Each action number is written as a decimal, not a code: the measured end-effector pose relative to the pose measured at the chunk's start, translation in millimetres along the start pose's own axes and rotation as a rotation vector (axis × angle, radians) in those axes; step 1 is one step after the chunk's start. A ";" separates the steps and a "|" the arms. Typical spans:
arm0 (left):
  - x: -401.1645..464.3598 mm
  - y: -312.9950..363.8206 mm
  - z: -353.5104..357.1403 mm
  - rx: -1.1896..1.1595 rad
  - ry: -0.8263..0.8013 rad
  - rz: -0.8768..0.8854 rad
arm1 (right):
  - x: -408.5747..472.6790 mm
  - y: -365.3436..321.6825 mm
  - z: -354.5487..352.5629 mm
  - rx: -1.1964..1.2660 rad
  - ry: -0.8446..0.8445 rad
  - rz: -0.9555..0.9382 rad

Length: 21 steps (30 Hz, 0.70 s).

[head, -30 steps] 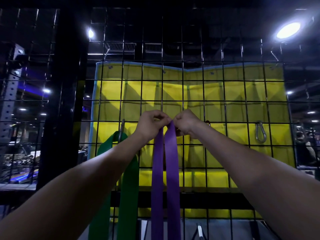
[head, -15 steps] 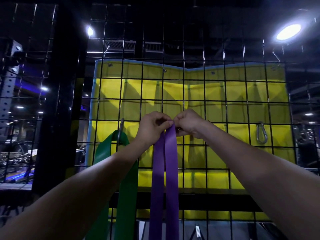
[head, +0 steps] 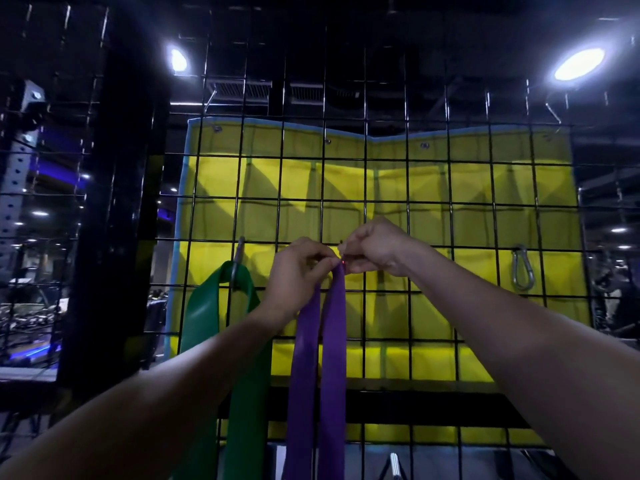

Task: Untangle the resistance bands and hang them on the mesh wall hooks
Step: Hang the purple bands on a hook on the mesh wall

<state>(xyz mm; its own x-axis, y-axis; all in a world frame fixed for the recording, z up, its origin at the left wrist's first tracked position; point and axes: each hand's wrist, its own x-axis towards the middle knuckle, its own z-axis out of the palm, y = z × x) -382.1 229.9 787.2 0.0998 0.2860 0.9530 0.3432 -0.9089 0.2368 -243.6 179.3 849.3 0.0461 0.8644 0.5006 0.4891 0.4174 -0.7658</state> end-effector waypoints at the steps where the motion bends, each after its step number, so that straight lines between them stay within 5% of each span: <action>1: -0.1 1.0 -2.3 -0.055 0.005 -0.010 | 0.7 0.9 1.9 -0.009 -0.002 -0.017; 9: 7.0 19.0 -6.6 -0.319 0.088 -0.094 | 3.1 4.6 17.0 0.026 0.066 -0.052; 21: 8.0 8.9 -10.7 -0.200 0.061 -0.103 | 2.1 -0.1 13.4 0.165 0.034 -0.005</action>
<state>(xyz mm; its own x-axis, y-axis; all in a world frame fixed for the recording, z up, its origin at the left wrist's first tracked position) -388.2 220.9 799.0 0.0155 0.3670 0.9301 0.1561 -0.9197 0.3603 -255.3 184.8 845.0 0.0751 0.8536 0.5155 0.3398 0.4641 -0.8180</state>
